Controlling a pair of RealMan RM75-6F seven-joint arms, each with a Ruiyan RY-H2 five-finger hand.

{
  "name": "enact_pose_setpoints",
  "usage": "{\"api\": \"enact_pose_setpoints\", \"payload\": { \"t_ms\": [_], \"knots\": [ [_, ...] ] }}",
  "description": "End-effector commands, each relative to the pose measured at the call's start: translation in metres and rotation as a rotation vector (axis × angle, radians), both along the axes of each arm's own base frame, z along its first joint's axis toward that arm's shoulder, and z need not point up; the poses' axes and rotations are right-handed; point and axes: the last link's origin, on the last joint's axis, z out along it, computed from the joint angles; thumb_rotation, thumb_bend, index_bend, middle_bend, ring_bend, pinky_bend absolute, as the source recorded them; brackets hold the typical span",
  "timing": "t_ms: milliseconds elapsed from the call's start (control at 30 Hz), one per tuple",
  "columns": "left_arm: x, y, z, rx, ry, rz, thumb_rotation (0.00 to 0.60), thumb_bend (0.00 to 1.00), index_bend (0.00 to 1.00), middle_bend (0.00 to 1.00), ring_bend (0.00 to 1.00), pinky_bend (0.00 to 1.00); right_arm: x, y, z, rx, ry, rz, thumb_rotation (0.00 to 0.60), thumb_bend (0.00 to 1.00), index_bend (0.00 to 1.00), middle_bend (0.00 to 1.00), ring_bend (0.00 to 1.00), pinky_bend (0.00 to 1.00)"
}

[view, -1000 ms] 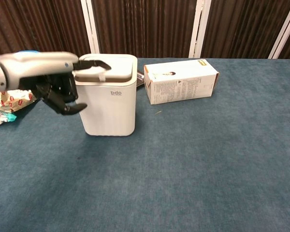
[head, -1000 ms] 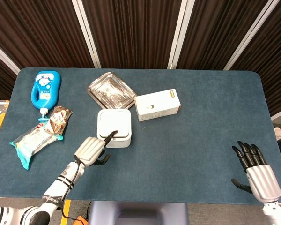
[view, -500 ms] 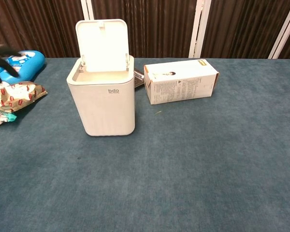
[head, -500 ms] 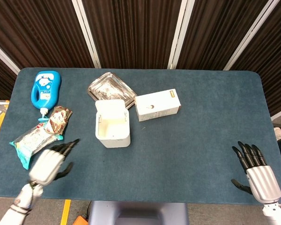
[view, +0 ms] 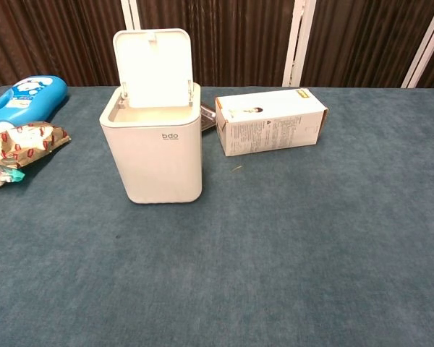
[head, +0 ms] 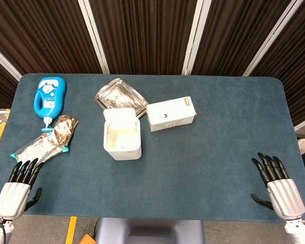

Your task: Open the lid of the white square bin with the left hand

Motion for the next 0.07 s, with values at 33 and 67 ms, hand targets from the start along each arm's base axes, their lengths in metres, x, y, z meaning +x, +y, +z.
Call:
{"api": "enact_pose_setpoints", "payload": {
  "t_ms": [33, 67],
  "knots": [
    [-0.0003, 0.0008, -0.0012, -0.006, 0.011, 0.028, 0.600, 0.45, 0.00, 0.00, 0.00, 0.04, 0.0001, 0.0004, 0.0004, 0.000, 0.000, 0.003, 0.600, 0.08, 0.00, 0.00, 0.00, 0.00],
    [0.0002, 0.0010, -0.0011, -0.008, 0.012, 0.028, 0.600, 0.45, 0.00, 0.00, 0.00, 0.04, 0.0001, 0.0005, 0.0002, 0.001, 0.000, 0.004, 0.600, 0.08, 0.00, 0.00, 0.00, 0.00]
  ]
}}
